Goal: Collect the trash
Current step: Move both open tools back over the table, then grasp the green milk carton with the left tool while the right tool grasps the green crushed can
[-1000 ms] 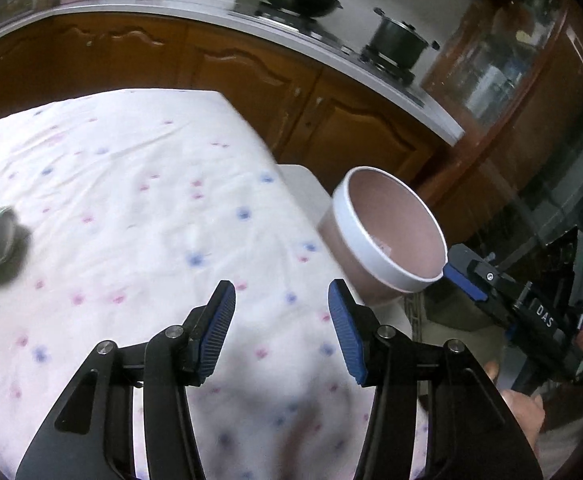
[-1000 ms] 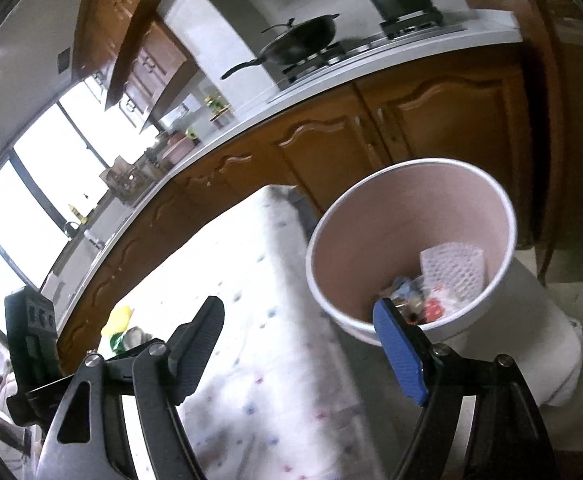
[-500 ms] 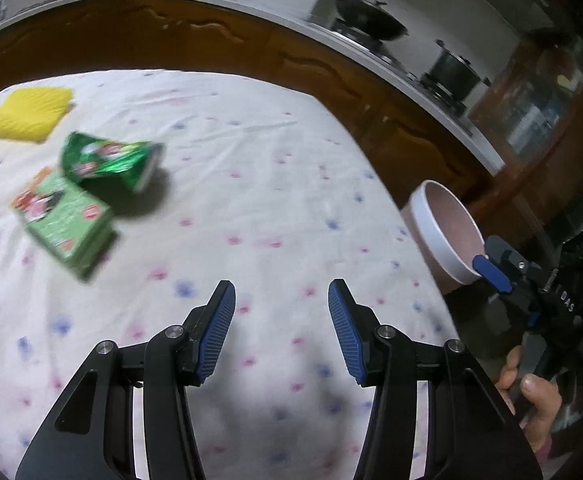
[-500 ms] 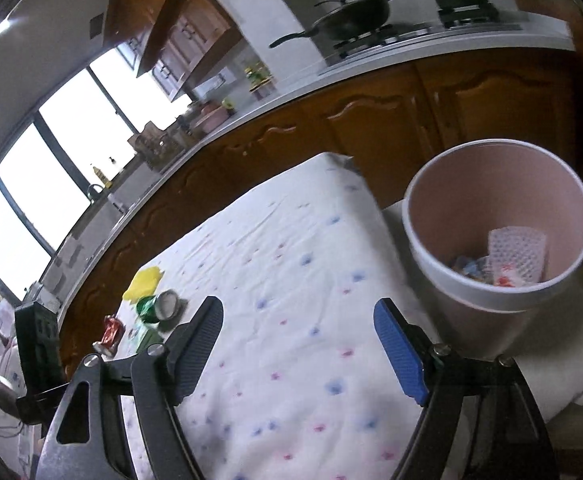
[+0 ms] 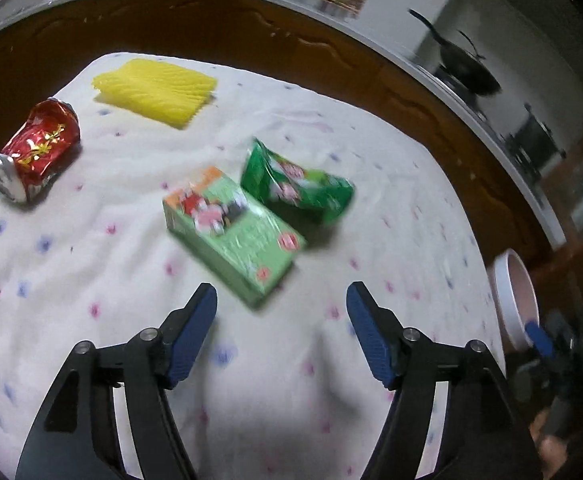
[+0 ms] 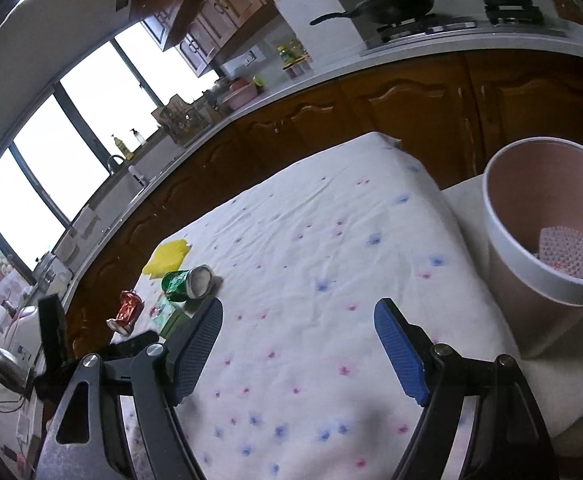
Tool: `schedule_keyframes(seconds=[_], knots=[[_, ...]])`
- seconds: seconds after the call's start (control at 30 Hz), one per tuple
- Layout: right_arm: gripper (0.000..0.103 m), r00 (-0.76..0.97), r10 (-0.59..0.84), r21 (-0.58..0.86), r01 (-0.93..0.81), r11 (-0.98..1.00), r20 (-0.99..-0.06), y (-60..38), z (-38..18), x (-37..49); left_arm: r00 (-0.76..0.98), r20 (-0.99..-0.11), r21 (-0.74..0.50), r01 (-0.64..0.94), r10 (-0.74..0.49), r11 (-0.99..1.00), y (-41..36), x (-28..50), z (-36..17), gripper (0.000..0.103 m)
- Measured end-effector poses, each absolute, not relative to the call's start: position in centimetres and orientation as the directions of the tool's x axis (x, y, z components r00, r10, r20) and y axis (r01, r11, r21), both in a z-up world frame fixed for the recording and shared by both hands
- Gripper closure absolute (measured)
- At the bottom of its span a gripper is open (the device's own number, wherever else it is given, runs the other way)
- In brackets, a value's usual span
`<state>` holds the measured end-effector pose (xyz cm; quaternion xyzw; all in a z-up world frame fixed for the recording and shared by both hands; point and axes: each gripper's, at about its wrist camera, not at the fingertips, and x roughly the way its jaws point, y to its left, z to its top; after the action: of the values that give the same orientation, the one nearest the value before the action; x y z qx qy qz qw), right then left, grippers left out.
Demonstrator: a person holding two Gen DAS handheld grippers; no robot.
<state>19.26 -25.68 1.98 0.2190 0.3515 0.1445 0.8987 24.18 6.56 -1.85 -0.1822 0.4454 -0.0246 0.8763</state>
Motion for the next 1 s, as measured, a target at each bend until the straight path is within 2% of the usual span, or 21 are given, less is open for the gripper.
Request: schedule_keyframes(seconds=[0.1,0.23,0.33,0.43,0.57,0.73,0.83,0.9,1.0], knots=[[0.022,0.7,0.428,0.498,-0.118,0.859,-0.572,-24.7,1.8,19.8,0.595,-0.783,-0.317,-0.129,-0.183,0.94,6.3,26.2,-2.1,0.03],[0.022,0.683,0.448,0.49,-0.15,0.859,-0.576,-23.2,1.8,20.9,0.582,-0.805,-0.242,-0.146,-0.115,0.959,5.8,27.8,-2.8,0.03],[0.022,0.663,0.465,0.468,-0.191,0.863,-0.586,-21.7,2.0,22.1,0.566,-0.818,-0.231,-0.16,-0.103,0.96,6.7,27.9,-3.6,0.03],[0.022,0.639,0.485,0.438,-0.246,0.865,-0.598,-19.8,2.1,23.4,0.57,-0.814,-0.247,-0.163,-0.113,0.955,8.5,27.5,-4.0,0.031],[0.022,0.597,0.513,0.375,-0.35,0.858,-0.617,-16.4,2.3,25.1,0.56,-0.817,-0.249,-0.133,-0.134,0.959,10.5,26.6,-4.2,0.042],[0.022,0.532,0.547,0.265,-0.516,0.814,-0.646,-10.7,2.1,26.5,0.546,-0.818,-0.242,-0.04,-0.181,0.969,13.2,24.2,-4.0,0.043],[0.022,0.501,0.56,0.214,-0.589,0.779,-0.659,-8.2,1.7,26.9,0.554,-0.804,-0.299,-0.061,-0.217,0.952,14.7,23.7,-3.3,0.043],[0.022,0.473,0.576,0.233,-0.602,0.764,-0.667,-7.1,1.3,28.0,0.569,-0.787,-0.332,-0.069,-0.237,0.941,15.1,23.9,-2.8,0.04],[0.024,0.399,0.603,0.343,-0.553,0.759,-0.691,-6.3,-0.1,30.6,0.583,-0.775,-0.352,-0.077,-0.245,0.933,15.2,24.5,-2.4,0.04]])
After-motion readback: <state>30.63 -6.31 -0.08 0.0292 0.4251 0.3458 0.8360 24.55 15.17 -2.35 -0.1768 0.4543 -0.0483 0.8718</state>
